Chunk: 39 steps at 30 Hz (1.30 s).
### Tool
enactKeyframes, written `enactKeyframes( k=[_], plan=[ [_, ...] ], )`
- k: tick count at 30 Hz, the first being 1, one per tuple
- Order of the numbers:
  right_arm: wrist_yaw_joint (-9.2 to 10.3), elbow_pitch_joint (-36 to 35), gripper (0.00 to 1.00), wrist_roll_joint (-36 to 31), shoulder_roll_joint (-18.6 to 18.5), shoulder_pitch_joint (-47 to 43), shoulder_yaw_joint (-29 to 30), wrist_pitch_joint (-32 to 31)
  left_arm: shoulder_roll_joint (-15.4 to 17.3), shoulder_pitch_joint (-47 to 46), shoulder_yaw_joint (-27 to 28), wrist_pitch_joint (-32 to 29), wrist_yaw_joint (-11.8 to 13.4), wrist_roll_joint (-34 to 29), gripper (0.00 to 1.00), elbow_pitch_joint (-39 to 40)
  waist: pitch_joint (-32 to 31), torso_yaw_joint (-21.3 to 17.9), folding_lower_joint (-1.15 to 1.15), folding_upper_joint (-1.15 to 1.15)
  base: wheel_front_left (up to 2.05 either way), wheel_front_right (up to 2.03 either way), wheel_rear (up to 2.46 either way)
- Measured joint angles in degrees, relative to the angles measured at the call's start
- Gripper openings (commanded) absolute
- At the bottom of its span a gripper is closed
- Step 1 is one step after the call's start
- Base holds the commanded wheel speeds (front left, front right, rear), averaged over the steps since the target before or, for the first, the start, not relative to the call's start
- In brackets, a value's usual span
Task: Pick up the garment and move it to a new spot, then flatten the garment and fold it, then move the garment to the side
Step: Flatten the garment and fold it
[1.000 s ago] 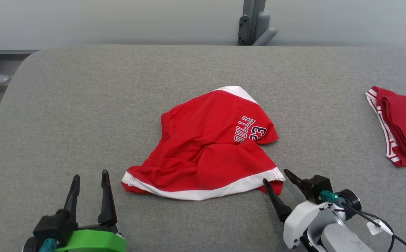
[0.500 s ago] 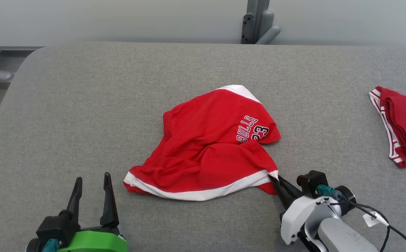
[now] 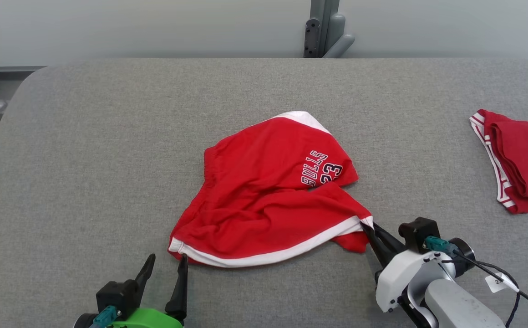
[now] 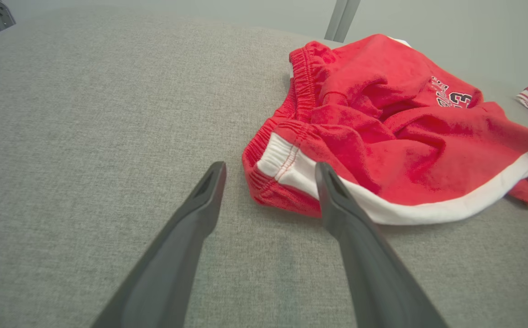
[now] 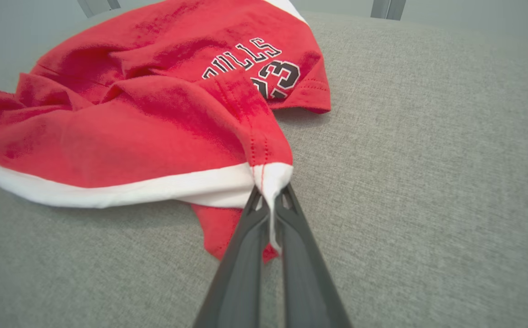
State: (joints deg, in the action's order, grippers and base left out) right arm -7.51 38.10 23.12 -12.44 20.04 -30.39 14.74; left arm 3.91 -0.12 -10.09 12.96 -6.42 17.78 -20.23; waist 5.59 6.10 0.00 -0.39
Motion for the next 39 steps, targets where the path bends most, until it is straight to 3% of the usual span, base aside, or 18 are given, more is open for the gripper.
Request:
enactKeyframes(
  k=[9,14,21,26,28,30,31,38,39],
  plan=[
    [-0.01,1.41,0.0,-0.23,-1.04,-0.23,2.33,0.24,3.22,-2.81,-6.16,-1.65,-0.88,2.57,1.0,-3.63,-0.22,-0.47,0.0,0.0,0.0,0.0,0.0],
    [-0.01,1.44,0.0,-0.48,-1.29,-0.52,2.96,0.25,5.66,-4.87,-13.07,-1.71,-0.94,6.32,1.0,-4.5,-0.36,-0.91,0.0,0.0,0.0,0.0,0.0],
    [0.0,1.27,0.0,-0.58,-1.07,-0.73,3.11,0.25,7.75,-6.77,-18.52,-0.86,-0.96,11.22,1.0,-6.19,-0.53,-1.34,0.0,0.0,0.0,0.0,0.0],
    [-0.01,1.05,0.0,-0.67,-0.91,-1.01,3.35,0.25,8.88,-6.87,-21.61,-0.29,-0.96,14.64,0.69,-5.88,-0.64,-1.49,0.0,0.0,0.0,0.0,0.0],
    [0.0,1.02,0.0,-0.73,-0.87,-1.04,3.46,0.25,9.61,-6.92,-22.99,-0.23,-0.96,15.38,0.76,-5.91,-0.69,-1.49,0.0,0.0,0.0,0.0,0.0],
    [0.0,1.02,0.0,-0.73,-0.85,-1.13,3.5,0.25,10.32,-7.26,-24.3,0.02,-0.96,15.42,0.98,-6.17,-0.77,-1.47,0.0,0.0,0.0,0.0,0.0],
    [0.0,1.02,0.0,-0.73,-0.83,-1.2,3.5,0.25,10.56,-7.65,-24.93,0.12,-0.96,15.39,1.0,-6.38,-0.81,-1.46,0.0,0.0,0.0,0.0,0.0],
    [0.0,1.11,0.0,-0.73,-0.68,-1.31,3.23,0.25,10.58,-10.24,-27.89,0.48,-0.96,16.06,1.0,-8.38,-0.89,-1.61,0.0,0.0,0.0,0.0,0.0],
    [0.0,1.11,0.0,-0.73,-0.62,-1.31,3.18,0.25,10.59,-10.6,-28.26,0.48,-0.96,16.57,0.89,-8.81,-0.88,-1.7,0.0,0.0,0.0,0.0,0.0]
  ],
)
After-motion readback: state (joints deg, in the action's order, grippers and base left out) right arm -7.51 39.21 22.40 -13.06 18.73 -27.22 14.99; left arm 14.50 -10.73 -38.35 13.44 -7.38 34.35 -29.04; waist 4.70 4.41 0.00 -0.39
